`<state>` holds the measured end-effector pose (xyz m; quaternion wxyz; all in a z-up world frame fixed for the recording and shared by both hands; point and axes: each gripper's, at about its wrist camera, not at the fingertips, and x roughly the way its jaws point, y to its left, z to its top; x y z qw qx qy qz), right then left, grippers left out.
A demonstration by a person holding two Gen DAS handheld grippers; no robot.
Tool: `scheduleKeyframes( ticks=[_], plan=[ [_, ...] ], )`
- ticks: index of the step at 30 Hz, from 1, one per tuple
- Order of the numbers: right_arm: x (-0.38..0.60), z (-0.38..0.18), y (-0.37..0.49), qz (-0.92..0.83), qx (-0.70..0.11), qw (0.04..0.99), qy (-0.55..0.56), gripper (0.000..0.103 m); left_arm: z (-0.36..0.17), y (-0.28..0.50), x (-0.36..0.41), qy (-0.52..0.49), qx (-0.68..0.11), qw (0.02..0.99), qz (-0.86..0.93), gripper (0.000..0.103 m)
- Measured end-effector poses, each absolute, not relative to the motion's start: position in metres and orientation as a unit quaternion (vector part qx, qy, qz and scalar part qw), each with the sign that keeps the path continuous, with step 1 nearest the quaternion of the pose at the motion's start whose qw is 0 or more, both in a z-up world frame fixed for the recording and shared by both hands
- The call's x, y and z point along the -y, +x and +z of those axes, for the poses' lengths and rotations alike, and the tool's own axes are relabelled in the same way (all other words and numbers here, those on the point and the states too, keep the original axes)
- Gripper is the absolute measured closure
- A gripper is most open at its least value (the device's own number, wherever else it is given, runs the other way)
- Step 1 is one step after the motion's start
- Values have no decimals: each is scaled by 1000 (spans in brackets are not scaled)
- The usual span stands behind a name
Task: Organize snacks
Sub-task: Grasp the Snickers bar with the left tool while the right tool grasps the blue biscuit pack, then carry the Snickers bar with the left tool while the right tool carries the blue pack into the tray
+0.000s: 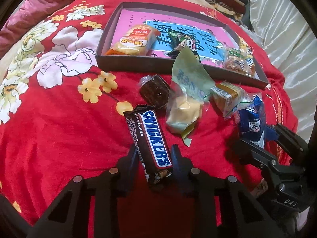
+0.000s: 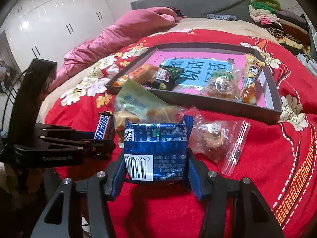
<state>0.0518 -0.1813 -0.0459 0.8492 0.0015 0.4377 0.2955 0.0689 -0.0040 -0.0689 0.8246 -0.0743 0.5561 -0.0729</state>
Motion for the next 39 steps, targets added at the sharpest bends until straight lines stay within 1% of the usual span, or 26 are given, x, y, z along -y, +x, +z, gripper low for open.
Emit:
scheduleKeyframes(
  ticks=[5,6,7,8,10,16,27,39],
  plan=[
    [181,-39,44,312,-425,850,1,48,-60,64,-5,-92,-558,821,-74,71],
    [182,-38,44,315,-423,850,5,48,-57,60,-7,-96,-557,822,-73,74],
    [184,-37,45,318,-421,850,12,48,-51,57,-9,-94,-553,825,-74,82],
    [186,-36,46,321,-419,849,20,48,-47,55,-9,-91,-549,827,-76,85],
    [189,-35,51,321,-418,849,34,48,-43,53,-9,-84,-544,831,-79,85],
    [192,-41,57,318,-427,845,46,48,-52,55,-9,-92,-553,823,-90,85],
    [195,-27,57,340,-390,853,65,48,-41,55,-19,-116,-540,827,-107,85],
    [194,-19,65,342,-378,857,75,48,-26,56,-32,-140,-519,834,-123,85]
  ],
)
